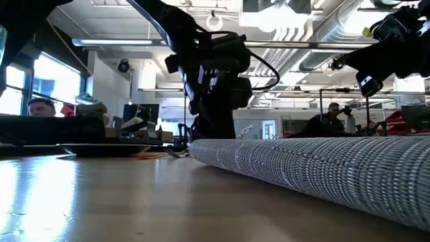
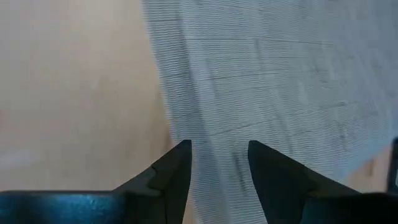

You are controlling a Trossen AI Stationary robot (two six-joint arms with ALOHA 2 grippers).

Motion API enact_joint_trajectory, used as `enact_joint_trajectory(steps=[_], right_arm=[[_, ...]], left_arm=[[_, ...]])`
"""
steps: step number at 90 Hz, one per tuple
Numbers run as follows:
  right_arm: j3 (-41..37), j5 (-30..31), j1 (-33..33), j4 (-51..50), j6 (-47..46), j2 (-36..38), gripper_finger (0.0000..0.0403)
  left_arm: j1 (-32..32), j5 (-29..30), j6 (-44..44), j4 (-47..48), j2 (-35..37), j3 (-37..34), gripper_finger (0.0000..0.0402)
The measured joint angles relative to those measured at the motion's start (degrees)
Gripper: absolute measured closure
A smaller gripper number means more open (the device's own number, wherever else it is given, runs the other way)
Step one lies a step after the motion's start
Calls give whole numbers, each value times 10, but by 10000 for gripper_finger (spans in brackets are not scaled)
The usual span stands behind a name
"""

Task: Set table place
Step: Prepare the gray mat

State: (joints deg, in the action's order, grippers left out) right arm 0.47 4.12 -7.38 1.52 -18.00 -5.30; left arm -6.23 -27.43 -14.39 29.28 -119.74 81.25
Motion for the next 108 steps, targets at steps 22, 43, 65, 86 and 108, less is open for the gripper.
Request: enact_joint_trajectory(steps=[22, 43, 65, 86, 108], right_arm=[[0, -3, 0, 0, 0, 0, 375], [0, -3, 0, 0, 0, 0, 375], [0, -10, 0, 0, -2, -1, 375], [0, -14, 0, -1, -18, -4, 375], [5, -94, -3, 3, -78, -4, 375]], left_arm=[[5, -50, -6, -10, 0, 0, 257], [26, -38, -5, -38, -5, 0, 257], [50, -51, -2, -81, -44, 0, 285], [65, -40, 40, -104, -51, 0, 393], [89, 5, 115, -108, -13, 5, 401]])
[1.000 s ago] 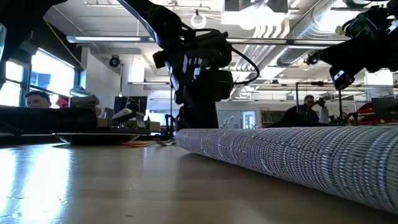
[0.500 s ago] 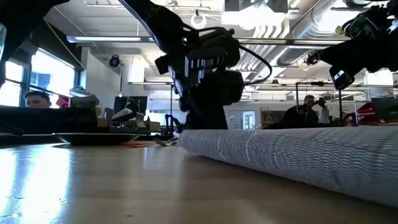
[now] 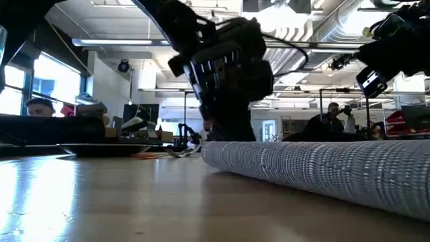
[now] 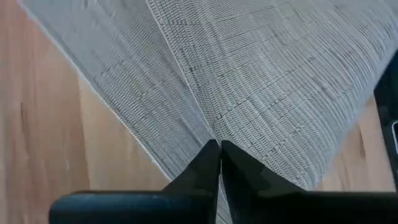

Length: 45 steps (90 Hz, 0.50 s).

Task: Set table place
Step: Prepare the gray mat

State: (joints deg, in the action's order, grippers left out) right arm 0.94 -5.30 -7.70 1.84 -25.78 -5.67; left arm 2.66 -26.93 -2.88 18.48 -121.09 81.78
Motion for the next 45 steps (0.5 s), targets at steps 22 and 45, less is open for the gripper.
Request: enact_joint_trajectory(steps=[22, 45], right_arm=[[27, 8, -18, -55, 4, -19, 375], [29, 49, -18, -107, 27, -103, 375]], left_arm=[[44, 109, 88, 57, 96, 0, 401], [97, 211, 158, 91, 157, 0, 402]])
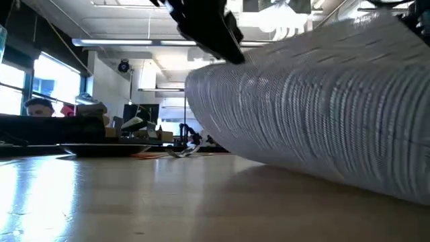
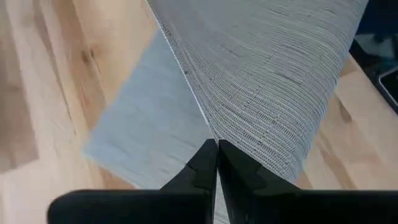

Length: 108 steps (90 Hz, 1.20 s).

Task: Set table place
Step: Prepare the gray mat

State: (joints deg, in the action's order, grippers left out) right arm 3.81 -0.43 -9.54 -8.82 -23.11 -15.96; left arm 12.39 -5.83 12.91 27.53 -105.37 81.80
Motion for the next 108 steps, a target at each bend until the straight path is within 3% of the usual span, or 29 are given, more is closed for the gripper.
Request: enact_joint_trajectory(steps=[20, 57, 87, 108], right_arm=[[0, -18, -30, 91, 34, -139, 375], [26, -18, -89, 365, 39, -435, 375], [165, -22, -115, 371, 148, -656, 375], [191, -12, -115, 368, 147, -760, 375]], left_arm=[[14, 48, 13, 2, 1, 0, 401], [11, 67, 21, -14, 1, 0, 401], [11, 79, 33, -10, 1, 0, 401], [11, 81, 41, -1, 1, 0, 401]])
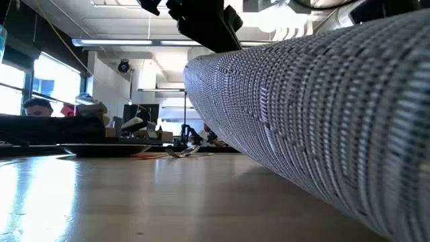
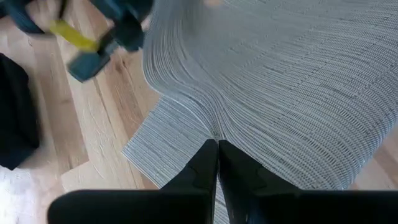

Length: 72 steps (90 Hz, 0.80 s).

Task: Set table place
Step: Prepare the gray mat

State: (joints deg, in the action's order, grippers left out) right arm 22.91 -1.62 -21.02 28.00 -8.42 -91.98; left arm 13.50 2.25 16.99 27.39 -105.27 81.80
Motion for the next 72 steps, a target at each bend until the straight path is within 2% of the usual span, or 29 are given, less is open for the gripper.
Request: enact_joint_trajectory(steps=[15, 27, 47, 61, 72], right_arm=[[3, 7, 0, 25, -23, -49, 375], [3, 22, -1, 12, -48, -52, 375], [3, 55, 0, -98, -80, 2, 392], [0, 87, 1, -180, -112, 47, 399], [0, 109, 4, -257, -151, 83, 402]], left_arm=[[0, -1, 11, 9, 0, 0, 401], [8, 0, 8, 26, 2, 0, 401], [41, 4, 7, 44, 46, 1, 401], [51, 58, -13, 120, 64, 1, 401], [51, 62, -40, 184, 63, 1, 401]])
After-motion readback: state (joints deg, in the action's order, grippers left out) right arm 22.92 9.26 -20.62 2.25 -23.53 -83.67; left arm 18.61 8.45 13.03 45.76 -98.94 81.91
